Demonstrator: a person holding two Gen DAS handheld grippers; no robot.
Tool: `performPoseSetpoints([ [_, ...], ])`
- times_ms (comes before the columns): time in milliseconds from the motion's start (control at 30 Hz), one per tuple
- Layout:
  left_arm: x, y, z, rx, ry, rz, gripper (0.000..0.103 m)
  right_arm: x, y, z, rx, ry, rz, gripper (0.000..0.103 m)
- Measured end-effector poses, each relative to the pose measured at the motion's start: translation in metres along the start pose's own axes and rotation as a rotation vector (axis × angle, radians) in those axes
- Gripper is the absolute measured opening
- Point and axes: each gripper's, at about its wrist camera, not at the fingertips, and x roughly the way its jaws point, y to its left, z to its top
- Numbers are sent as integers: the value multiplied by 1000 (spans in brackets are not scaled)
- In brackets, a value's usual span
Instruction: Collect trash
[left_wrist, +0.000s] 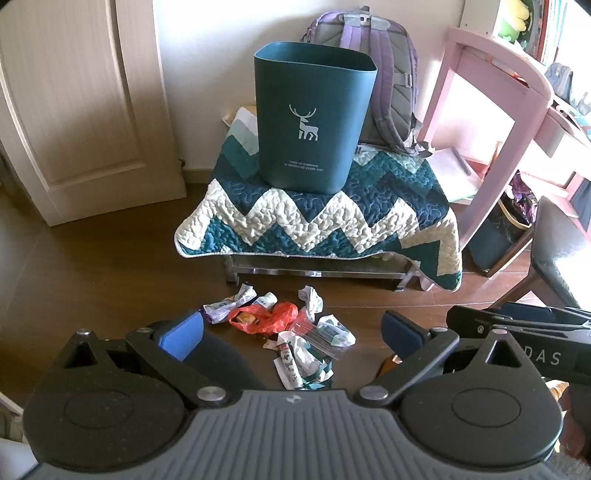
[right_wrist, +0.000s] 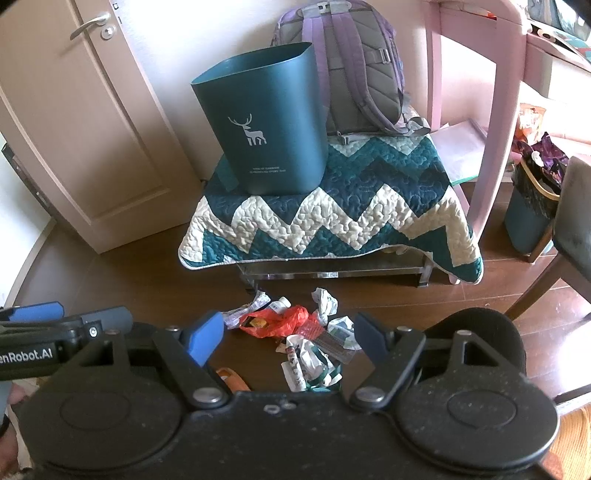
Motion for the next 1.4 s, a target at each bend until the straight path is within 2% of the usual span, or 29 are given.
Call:
performPoseSetpoints([
  [1400, -3, 1, 6, -2, -2, 1, 103, 1, 3, 2, -34, -9, 13, 78],
])
